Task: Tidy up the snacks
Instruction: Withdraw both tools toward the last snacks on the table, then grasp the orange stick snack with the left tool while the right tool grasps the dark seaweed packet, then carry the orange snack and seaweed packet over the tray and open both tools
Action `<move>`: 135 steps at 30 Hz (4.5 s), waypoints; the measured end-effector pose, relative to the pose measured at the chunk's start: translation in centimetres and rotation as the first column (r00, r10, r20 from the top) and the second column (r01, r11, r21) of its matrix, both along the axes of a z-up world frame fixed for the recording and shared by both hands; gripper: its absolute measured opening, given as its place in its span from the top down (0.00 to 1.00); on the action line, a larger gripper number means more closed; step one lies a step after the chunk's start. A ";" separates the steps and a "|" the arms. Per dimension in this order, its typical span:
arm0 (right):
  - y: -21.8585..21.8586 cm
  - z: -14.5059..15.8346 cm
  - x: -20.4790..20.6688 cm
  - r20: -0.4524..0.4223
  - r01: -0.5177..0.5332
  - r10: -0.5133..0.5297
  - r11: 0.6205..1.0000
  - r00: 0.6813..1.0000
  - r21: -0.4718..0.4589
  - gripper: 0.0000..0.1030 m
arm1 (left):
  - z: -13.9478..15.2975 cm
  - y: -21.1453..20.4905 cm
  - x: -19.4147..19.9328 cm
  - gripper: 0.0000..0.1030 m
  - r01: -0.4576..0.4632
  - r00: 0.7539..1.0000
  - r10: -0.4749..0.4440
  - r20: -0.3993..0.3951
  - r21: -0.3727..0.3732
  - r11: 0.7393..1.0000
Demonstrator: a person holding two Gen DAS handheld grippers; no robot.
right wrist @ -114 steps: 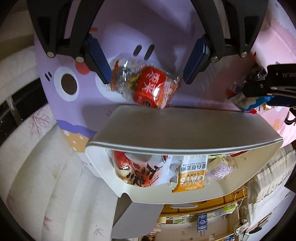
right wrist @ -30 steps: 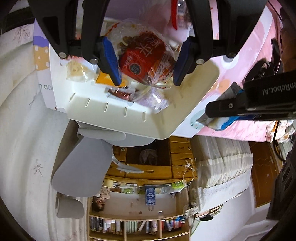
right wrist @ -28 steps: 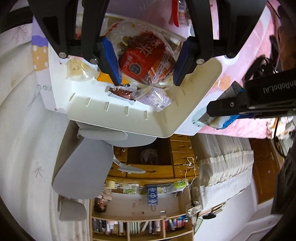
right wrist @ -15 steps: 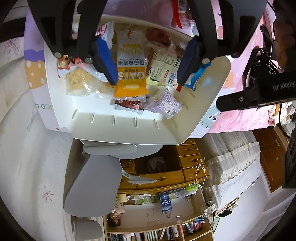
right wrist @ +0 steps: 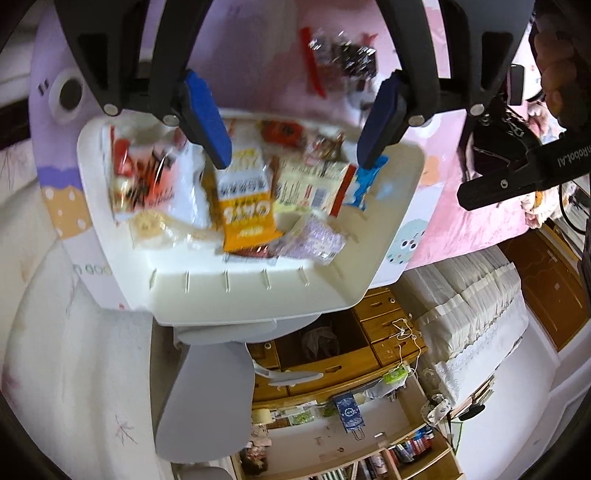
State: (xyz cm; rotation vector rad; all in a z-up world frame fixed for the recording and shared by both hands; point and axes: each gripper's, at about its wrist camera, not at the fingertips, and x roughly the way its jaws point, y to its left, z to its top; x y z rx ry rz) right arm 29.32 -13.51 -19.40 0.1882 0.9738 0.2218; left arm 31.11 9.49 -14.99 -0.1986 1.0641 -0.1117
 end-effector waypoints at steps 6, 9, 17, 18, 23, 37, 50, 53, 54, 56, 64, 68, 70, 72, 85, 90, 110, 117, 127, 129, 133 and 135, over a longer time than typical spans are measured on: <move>1.2 -1.0 -2.0 -0.072 -0.009 0.011 1.000 0.997 0.025 0.29 | 0.2 2.0 -2.2 0.24 -0.009 1.000 0.010 -0.015 0.028 1.000; 2.1 -1.5 -2.8 -0.094 -0.033 0.034 0.999 0.995 0.019 0.29 | -0.3 2.9 -3.0 0.24 -0.011 0.999 0.012 -0.040 0.030 0.999; 4.3 -3.5 -5.3 -0.162 -0.089 0.089 0.996 0.983 0.007 0.29 | -2.1 4.2 -4.9 0.24 0.009 0.994 -0.004 -0.105 0.051 0.999; 4.7 -3.7 -5.6 -0.170 -0.094 0.093 0.996 0.981 0.005 0.29 | -2.3 4.2 -4.9 0.24 0.014 0.994 -0.008 -0.112 0.053 0.999; 5.8 -5.0 -6.7 -0.200 -0.111 0.107 0.994 0.974 -0.006 0.29 | -3.3 4.4 -5.4 0.24 0.058 0.990 -0.047 -0.136 0.075 0.996; 9.3 -7.7 -9.5 -0.109 -0.120 0.104 0.981 0.989 -0.152 0.29 | -8.2 3.3 -3.4 0.24 0.259 0.958 -0.239 -0.158 0.122 0.958; 12.3 -10.0 -10.0 0.062 -0.090 0.115 0.947 0.991 -0.310 0.28 | -14.0 1.4 -0.5 0.24 0.397 0.917 -0.387 -0.100 0.116 0.911; 12.2 -10.5 -9.4 0.074 -0.070 0.099 0.946 0.992 -0.315 0.28 | -14.7 0.7 -0.1 0.24 0.426 0.904 -0.417 -0.096 0.108 0.898; 12.2 -10.6 -9.1 0.071 -0.067 0.093 0.947 0.993 -0.314 0.28 | -14.9 0.5 0.0 0.25 0.434 0.900 -0.425 -0.096 0.111 0.894; 12.2 -10.9 -8.7 0.065 -0.061 0.084 0.952 0.994 -0.302 0.28 | -15.1 0.0 0.1 0.27 0.451 0.892 -0.442 -0.095 0.112 0.886; 12.0 -11.7 -8.1 0.056 -0.063 0.081 0.962 0.995 -0.265 0.31 | -16.1 -1.4 0.3 0.36 0.475 0.880 -0.465 -0.102 0.129 0.871; 12.0 -12.0 -8.0 0.063 -0.062 0.082 0.963 0.995 -0.263 0.45 | -16.1 -1.7 0.1 0.45 0.483 0.875 -0.475 -0.091 0.149 0.863; 11.8 -12.1 -8.2 0.071 -0.056 0.078 0.963 0.994 -0.265 0.49 | -16.1 -1.8 -0.1 0.49 0.490 0.872 -0.482 -0.085 0.154 0.858; 11.7 -12.1 -8.4 0.078 -0.061 0.084 0.963 0.993 -0.264 0.51 | -16.0 -2.0 -0.3 0.53 0.497 0.868 -0.490 -0.081 0.159 0.853; 11.1 -11.7 -9.2 0.062 -0.070 0.086 0.971 0.994 -0.229 0.55 | -15.7 -2.9 -1.7 0.80 0.478 0.878 -0.475 -0.060 0.179 0.860; 10.3 -11.2 -9.2 0.036 -0.078 0.088 0.974 0.996 -0.211 0.59 | -15.7 -2.8 -2.0 0.80 0.446 0.895 -0.442 -0.066 0.181 0.876; 7.2 -5.3 -9.3 0.055 -0.192 0.199 0.975 0.979 -0.113 0.60 | -9.2 1.1 -3.2 0.81 0.286 0.958 -0.282 -0.048 0.142 0.948; 8.1 -1.7 -8.5 0.141 -0.236 0.245 0.969 0.959 -0.078 0.60 | -5.2 2.1 -1.8 0.81 0.250 0.966 -0.257 0.035 0.138 0.958; 8.9 2.0 -4.7 0.278 -0.195 0.208 0.978 0.938 -0.076 0.59 | -1.6 1.4 2.0 0.81 0.237 0.958 -0.252 0.137 0.119 0.964; 8.5 2.4 -3.6 0.297 -0.162 0.180 0.983 0.938 -0.086 0.59 | -1.2 1.0 3.1 0.81 0.237 0.956 -0.251 0.150 0.108 0.966; 7.6 2.9 -1.9 0.328 -0.097 0.133 0.987 0.935 -0.125 0.59 | -0.1 -0.4 5.0 0.80 0.256 0.943 -0.263 0.204 0.062 0.965; 7.0 3.1 -1.1 0.339 -0.060 0.102 0.989 0.935 -0.133 0.59 | 0.3 -1.4 5.7 0.80 0.270 0.936 -0.274 0.222 0.050 0.962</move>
